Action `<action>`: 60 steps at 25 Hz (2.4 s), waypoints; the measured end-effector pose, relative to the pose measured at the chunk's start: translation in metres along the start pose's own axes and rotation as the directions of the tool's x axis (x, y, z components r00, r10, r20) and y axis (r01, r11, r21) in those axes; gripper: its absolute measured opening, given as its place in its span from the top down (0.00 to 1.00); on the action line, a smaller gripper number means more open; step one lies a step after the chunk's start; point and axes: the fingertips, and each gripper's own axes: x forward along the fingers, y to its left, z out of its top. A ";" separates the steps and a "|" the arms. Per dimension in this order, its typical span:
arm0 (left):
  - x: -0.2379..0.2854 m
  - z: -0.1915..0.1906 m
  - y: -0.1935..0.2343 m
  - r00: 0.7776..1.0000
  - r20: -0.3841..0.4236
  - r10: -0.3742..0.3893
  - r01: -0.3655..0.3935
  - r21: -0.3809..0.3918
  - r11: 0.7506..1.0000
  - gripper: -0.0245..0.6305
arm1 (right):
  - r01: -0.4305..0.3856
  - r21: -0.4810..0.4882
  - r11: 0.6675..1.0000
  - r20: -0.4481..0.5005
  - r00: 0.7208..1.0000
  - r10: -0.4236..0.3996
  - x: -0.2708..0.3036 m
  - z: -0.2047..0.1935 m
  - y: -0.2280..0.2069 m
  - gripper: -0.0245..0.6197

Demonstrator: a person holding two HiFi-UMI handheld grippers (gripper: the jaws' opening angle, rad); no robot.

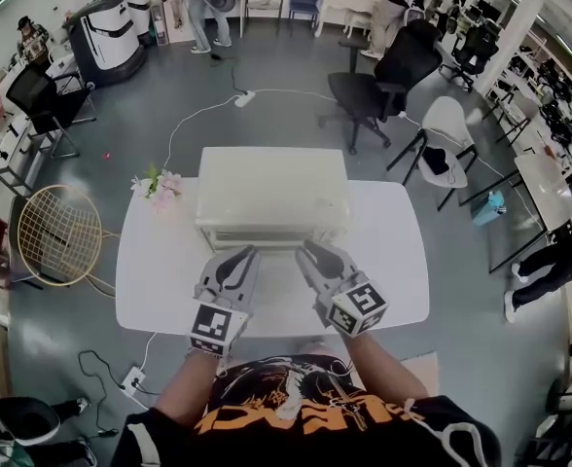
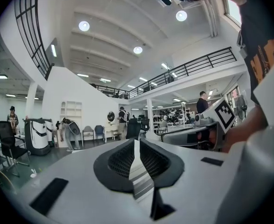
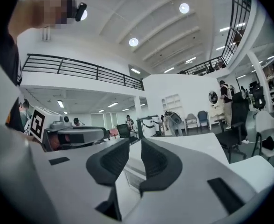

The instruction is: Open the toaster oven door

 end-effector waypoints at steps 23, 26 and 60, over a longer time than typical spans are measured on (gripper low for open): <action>0.087 -0.060 -0.033 0.972 -0.197 -0.125 0.149 0.115 0.982 0.88 | 0.287 0.064 0.956 -0.347 0.904 -0.248 -0.003 -0.104 -0.136 0.83; 0.093 -0.067 -0.039 0.966 -0.217 -0.139 0.167 0.118 0.979 0.88 | 0.303 0.160 0.940 -0.374 0.899 -0.226 0.000 -0.113 -0.144 0.83; 0.084 -0.092 -0.053 0.947 -0.277 -0.163 0.200 0.112 0.973 0.88 | 0.247 0.393 0.886 -0.502 0.864 -0.018 -0.006 -0.133 -0.119 0.85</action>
